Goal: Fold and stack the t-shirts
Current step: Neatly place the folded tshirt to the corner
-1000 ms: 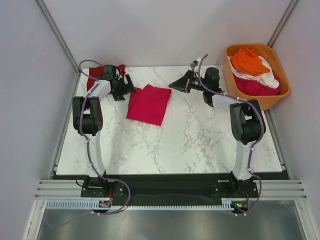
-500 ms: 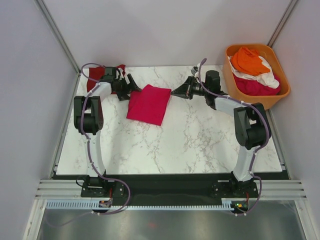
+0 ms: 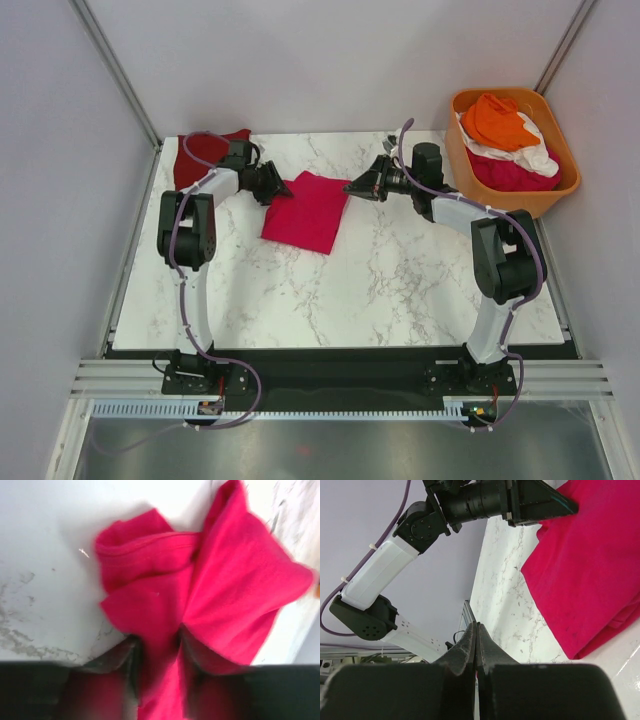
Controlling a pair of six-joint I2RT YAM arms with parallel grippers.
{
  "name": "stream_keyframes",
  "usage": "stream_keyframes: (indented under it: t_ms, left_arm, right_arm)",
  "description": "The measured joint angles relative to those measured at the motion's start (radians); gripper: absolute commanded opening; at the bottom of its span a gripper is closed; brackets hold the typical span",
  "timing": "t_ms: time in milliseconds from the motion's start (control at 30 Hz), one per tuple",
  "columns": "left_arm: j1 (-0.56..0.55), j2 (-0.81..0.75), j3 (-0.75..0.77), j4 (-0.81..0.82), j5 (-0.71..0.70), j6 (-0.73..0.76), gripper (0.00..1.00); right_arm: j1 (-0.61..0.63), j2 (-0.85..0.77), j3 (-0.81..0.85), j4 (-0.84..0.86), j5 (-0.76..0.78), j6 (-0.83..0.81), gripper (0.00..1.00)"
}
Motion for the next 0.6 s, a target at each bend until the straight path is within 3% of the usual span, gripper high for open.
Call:
stream_keyframes:
  t_ms: [33,67,333,600]
  left_arm:
    - [-0.004,0.003,-0.001,-0.006,-0.004,-0.004,0.08]
    - [-0.008,0.01,-0.002,-0.016,-0.006,-0.007,0.02]
    - [-0.013,0.027,0.064,-0.087,-0.008,-0.007,0.02]
    - [0.043,0.079,0.407,-0.21,-0.02,0.0,0.02]
  right_arm:
    - [0.0,0.0,-0.002,-0.001,0.0,-0.002,0.03]
    - [0.0,-0.001,-0.005,-0.003,0.0,-0.003,0.03]
    - [0.0,-0.001,-0.013,-0.021,-0.001,-0.012,0.02]
    - [0.0,-0.001,-0.013,-0.021,-0.001,-0.018,0.02]
